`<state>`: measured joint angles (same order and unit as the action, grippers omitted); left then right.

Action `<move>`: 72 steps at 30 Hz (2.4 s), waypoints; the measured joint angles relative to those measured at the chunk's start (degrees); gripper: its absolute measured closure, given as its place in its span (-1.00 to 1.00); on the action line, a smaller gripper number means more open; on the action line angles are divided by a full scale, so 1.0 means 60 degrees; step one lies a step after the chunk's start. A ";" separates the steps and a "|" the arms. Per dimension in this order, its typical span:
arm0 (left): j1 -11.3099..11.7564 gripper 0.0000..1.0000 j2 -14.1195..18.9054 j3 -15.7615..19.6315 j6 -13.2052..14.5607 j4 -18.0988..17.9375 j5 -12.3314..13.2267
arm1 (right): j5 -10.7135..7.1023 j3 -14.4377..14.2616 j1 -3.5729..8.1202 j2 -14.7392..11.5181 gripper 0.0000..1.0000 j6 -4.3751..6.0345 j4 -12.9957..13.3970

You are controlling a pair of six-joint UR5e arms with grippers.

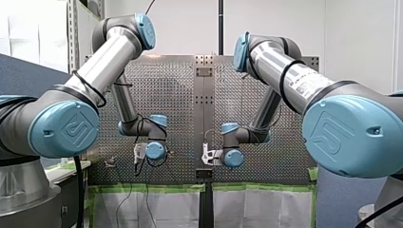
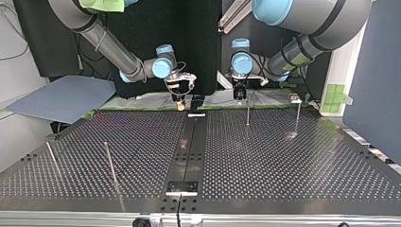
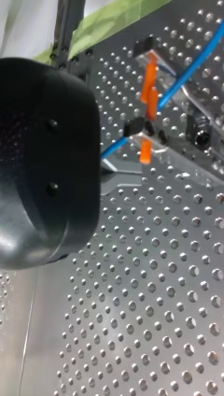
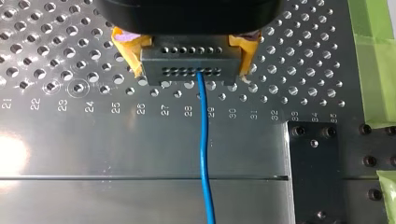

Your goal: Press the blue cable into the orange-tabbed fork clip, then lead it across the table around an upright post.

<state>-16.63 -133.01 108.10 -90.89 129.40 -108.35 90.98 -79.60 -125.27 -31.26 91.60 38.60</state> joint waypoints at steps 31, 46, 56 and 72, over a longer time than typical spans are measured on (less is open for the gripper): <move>-0.0456 1.00 0.0861 -0.0730 0.0089 0.1513 -0.0054 | 0.0487 0.0090 -0.0008 -0.1232 1.00 -0.0263 -0.1307; -0.0732 1.00 0.2129 -0.1008 -0.0021 0.2751 -0.0208 | 0.0527 0.0090 -0.0041 -0.2397 1.00 -0.0096 -0.1709; -0.1029 1.00 0.2557 -0.1559 0.0023 0.3488 -0.0440 | 0.0528 0.0101 0.0032 -0.3201 1.00 -0.0038 -0.1879; -0.1292 1.00 0.2781 -0.2418 -0.0014 0.4436 -0.0624 | 0.0521 0.0217 0.0059 -0.4360 1.00 -0.0030 -0.2044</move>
<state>-24.39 -116.32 93.59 -90.97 156.02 -112.09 94.10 -78.30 -124.91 -57.42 91.42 26.33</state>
